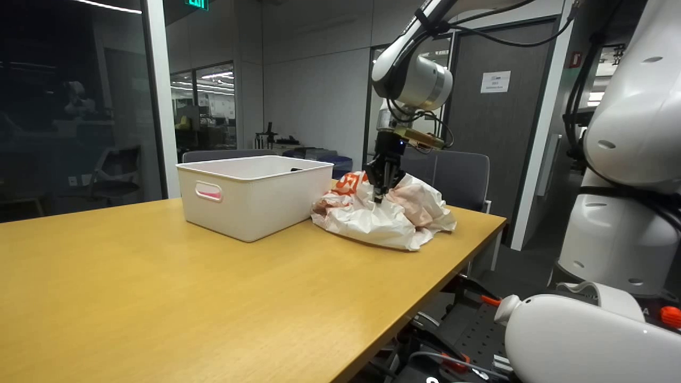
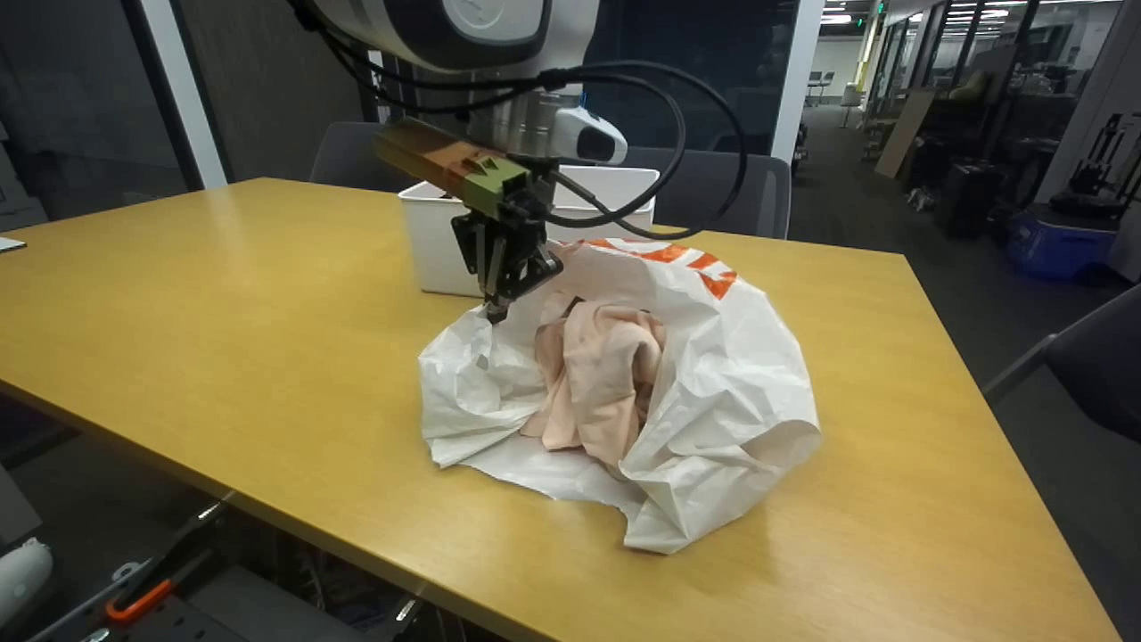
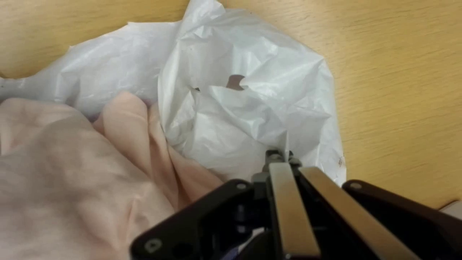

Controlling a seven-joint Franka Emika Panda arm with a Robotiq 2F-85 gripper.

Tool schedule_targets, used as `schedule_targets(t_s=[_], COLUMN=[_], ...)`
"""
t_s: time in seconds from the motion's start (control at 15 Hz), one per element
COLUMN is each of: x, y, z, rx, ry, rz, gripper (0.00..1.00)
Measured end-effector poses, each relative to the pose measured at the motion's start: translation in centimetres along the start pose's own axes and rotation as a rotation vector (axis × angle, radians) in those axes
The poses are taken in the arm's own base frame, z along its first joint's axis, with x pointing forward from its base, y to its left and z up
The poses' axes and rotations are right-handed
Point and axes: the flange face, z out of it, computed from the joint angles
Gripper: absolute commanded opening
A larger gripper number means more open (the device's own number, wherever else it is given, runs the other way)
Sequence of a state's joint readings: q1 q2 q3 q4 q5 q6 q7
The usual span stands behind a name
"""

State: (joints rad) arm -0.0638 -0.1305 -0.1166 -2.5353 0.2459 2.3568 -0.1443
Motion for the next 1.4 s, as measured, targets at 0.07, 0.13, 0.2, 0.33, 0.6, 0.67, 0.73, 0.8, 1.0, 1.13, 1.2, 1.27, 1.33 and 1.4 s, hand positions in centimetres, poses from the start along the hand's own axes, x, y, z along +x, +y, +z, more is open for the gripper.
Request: schedule_targets(t_s=[0.07,0.13,0.2,0.33,0.6,0.67,0.73,0.8,1.0,1.13,1.2,1.27,1.33,1.4], x=[0.0,-0.1,-0.3,-1.2,-4.1,-5.0,-6.0,-7.0,-9.2,-9.7,-9.8,-9.7,-9.5,-9.3], y=[0.1,0.1,0.1,-0.1,-1.2,-1.6,-2.1,-2.6,-4.2,-5.4,-6.1,-6.9,-7.6,-8.2], z=[-0.4,-1.1,-2.1,-5.1,-13.2,-15.4,-17.7,-19.7,-22.8,-22.4,-21.7,-20.8,-19.7,-18.6], rx=[0.000,-0.008,-0.022,-0.073,-0.192,-0.219,-0.243,-0.261,-0.280,-0.283,-0.277,-0.269,-0.258,-0.245], ry=[-0.011,-0.025,-0.042,-0.070,-0.009,0.025,0.062,0.098,0.141,0.117,0.095,0.071,0.043,0.013], rz=[-0.002,-0.013,-0.027,-0.045,-0.059,-0.062,-0.067,-0.077,-0.107,-0.150,-0.177,-0.205,-0.233,-0.256], gripper=[0.00,0.00,0.00,0.00,0.00,0.00,0.00,0.00,0.00,0.00,0.00,0.00,0.00,0.00])
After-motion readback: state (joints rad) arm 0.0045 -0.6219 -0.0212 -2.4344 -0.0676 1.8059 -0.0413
